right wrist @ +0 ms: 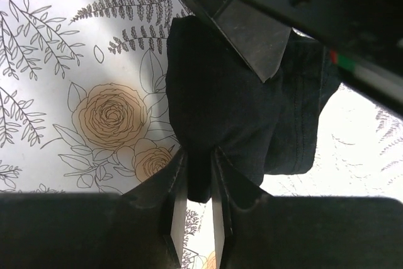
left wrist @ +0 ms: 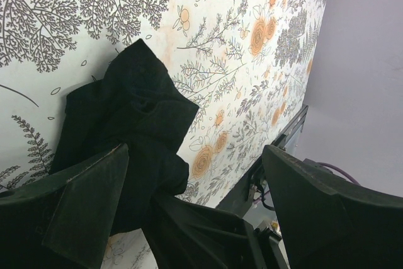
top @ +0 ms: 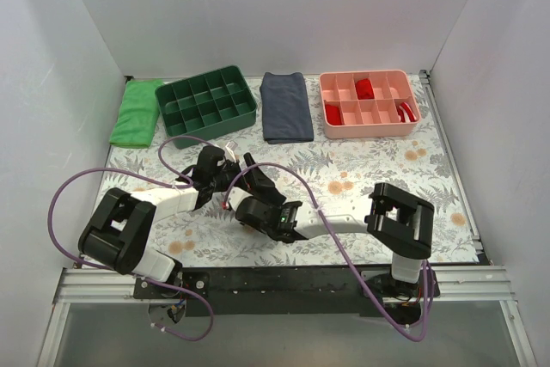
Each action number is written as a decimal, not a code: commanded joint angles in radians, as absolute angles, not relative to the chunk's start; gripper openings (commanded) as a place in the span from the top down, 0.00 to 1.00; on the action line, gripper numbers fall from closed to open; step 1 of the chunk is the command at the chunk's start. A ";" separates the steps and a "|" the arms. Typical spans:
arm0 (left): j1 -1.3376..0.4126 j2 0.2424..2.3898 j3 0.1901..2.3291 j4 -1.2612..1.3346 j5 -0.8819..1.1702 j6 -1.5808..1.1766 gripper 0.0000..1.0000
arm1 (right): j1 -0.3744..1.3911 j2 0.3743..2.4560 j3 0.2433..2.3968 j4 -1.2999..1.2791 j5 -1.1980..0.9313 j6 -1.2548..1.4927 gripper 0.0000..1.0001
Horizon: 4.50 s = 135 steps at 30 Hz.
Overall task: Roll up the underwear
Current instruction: Roll the underwear to the center of the board.
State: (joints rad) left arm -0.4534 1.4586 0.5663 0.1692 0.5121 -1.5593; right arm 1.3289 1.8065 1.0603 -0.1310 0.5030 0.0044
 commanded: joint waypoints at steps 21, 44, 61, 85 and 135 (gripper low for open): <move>-0.456 1.476 0.606 0.028 0.474 -1.546 0.02 | 1.155 1.654 0.827 0.061 -0.035 0.276 0.99; -0.387 1.269 0.693 -0.212 0.181 -1.562 0.02 | 1.077 1.615 0.710 0.210 -0.184 0.387 0.99; -0.330 1.052 0.615 -0.245 0.184 -1.539 0.02 | 0.976 1.655 0.693 0.321 -0.400 0.449 0.99; -0.331 0.979 0.529 -0.161 0.377 -1.494 0.02 | 0.836 1.736 0.637 0.524 -0.678 0.604 0.98; -0.495 1.163 0.474 0.153 0.755 -1.399 0.04 | 0.689 1.830 0.646 0.503 -0.762 0.905 0.95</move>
